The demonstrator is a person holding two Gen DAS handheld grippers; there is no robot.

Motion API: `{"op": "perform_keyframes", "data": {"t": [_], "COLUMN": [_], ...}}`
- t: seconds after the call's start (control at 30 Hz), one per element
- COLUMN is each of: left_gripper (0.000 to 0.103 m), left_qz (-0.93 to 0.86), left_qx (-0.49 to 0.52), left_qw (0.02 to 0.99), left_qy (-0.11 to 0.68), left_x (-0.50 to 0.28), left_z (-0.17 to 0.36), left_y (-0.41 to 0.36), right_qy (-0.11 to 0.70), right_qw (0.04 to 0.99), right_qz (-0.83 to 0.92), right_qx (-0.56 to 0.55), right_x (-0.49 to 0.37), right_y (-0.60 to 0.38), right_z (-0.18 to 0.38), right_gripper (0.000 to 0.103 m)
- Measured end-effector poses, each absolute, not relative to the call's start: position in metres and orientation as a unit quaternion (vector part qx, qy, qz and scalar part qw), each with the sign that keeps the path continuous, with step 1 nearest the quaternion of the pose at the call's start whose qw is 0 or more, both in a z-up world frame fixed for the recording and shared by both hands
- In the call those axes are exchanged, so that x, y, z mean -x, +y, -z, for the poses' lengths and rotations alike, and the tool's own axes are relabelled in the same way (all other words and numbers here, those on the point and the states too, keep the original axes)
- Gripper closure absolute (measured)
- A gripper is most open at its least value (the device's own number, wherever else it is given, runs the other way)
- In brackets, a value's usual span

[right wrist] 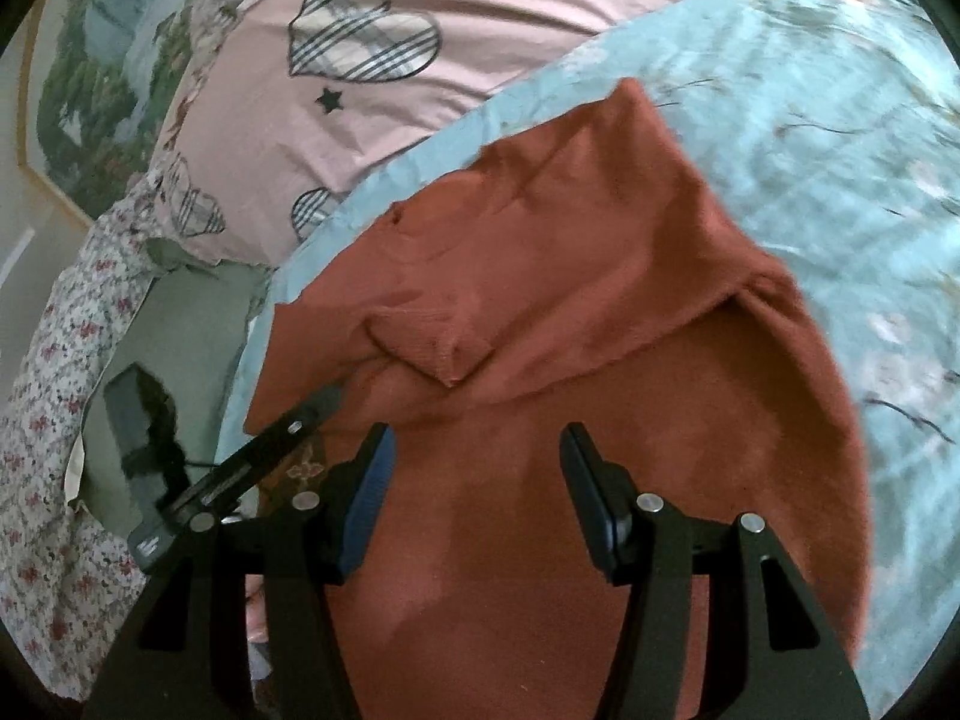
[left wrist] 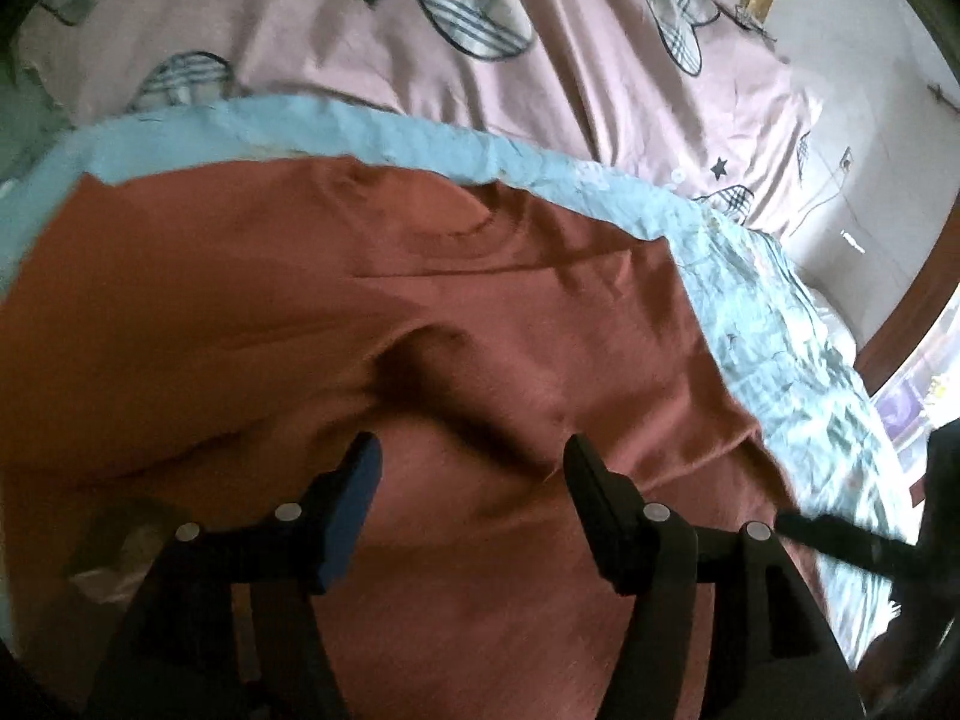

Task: Fold small clothes

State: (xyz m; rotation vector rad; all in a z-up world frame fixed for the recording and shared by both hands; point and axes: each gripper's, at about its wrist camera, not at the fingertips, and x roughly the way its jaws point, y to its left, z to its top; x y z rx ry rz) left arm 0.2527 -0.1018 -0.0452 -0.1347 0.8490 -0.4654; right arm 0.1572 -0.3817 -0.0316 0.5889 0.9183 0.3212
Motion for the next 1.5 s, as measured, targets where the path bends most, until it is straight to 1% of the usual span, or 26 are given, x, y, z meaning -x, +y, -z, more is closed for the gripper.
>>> {"op": "perform_keyframes", "data": {"t": [0.13, 0.27, 0.43, 0.57, 0.63, 0.67, 0.7, 0.73, 0.77, 0.83, 0.93, 1.03, 1.13, 1.23, 1.37, 1.47, 1.5], "left_gripper": [0.039, 0.038, 0.038, 0.038, 0.036, 0.036, 0.034, 0.034, 0.034, 0.033, 0.032, 0.031, 0.031, 0.03, 0.03, 0.03, 0.03], "left_qz": [0.176, 0.091, 0.0, -0.016, -0.018, -0.019, -0.02, -0.019, -0.019, -0.018, -0.017, -0.019, -0.024, -0.03, -0.031, -0.029, -0.027], "left_qx": [0.062, 0.06, 0.112, 0.157, 0.154, 0.151, 0.149, 0.145, 0.142, 0.137, 0.135, 0.121, 0.097, 0.089, 0.094, 0.108, 0.11], "left_qw": [0.899, 0.916, 0.906, 0.896, 0.894, 0.894, 0.894, 0.895, 0.896, 0.896, 0.896, 0.897, 0.899, 0.896, 0.897, 0.898, 0.898], "left_qy": [0.395, 0.386, 0.407, 0.416, 0.42, 0.421, 0.421, 0.422, 0.421, 0.422, 0.423, 0.425, 0.426, 0.433, 0.43, 0.426, 0.425], "left_x": [-0.241, -0.238, -0.248, -0.26, -0.264, -0.266, -0.266, -0.266, -0.265, -0.268, -0.269, -0.273, -0.28, -0.287, -0.286, -0.284, -0.284], "left_z": [0.035, 0.036, 0.055, 0.067, 0.072, 0.074, 0.075, 0.077, 0.077, 0.077, 0.078, 0.078, 0.077, 0.08, 0.081, 0.081, 0.082], "left_y": [-0.041, 0.021, 0.093, 0.122, 0.125, 0.125, 0.124, 0.123, 0.123, 0.118, 0.115, 0.11, 0.103, 0.102, 0.102, 0.106, 0.107], "right_qy": [0.435, 0.439, 0.458, 0.485, 0.498, 0.5, 0.495, 0.492, 0.488, 0.466, 0.438, 0.393, 0.379, 0.395, 0.445, 0.47, 0.471], "right_qw": [0.842, 0.842, 0.847, 0.84, 0.833, 0.834, 0.839, 0.84, 0.841, 0.855, 0.876, 0.906, 0.916, 0.91, 0.887, 0.875, 0.875], "right_qz": [-0.174, -0.175, -0.165, -0.185, -0.2, -0.204, -0.206, -0.209, -0.214, -0.21, -0.194, -0.154, -0.132, -0.123, -0.114, -0.108, -0.105], "right_qx": [-0.267, -0.262, -0.215, -0.16, -0.134, -0.112, -0.097, -0.092, -0.092, -0.084, -0.057, -0.024, 0.006, 0.03, 0.05, 0.046, 0.043], "right_x": [-0.178, -0.209, -0.259, -0.283, -0.288, -0.288, -0.286, -0.285, -0.283, -0.278, -0.273, -0.268, -0.26, -0.254, -0.242, -0.229, -0.225], "right_y": [-0.358, -0.343, -0.326, -0.304, -0.295, -0.291, -0.289, -0.29, -0.292, -0.299, -0.308, -0.33, -0.349, -0.361, -0.376, -0.386, -0.389], "right_z": [0.033, 0.039, 0.049, 0.055, 0.06, 0.061, 0.06, 0.058, 0.056, 0.042, 0.018, -0.015, -0.024, -0.009, 0.033, 0.05, 0.051], "right_gripper": [0.045, 0.045, 0.045, 0.045, 0.045, 0.047, 0.063, 0.082, 0.085, 0.088, 0.089, 0.089, 0.089, 0.089, 0.089, 0.085, 0.082]}}
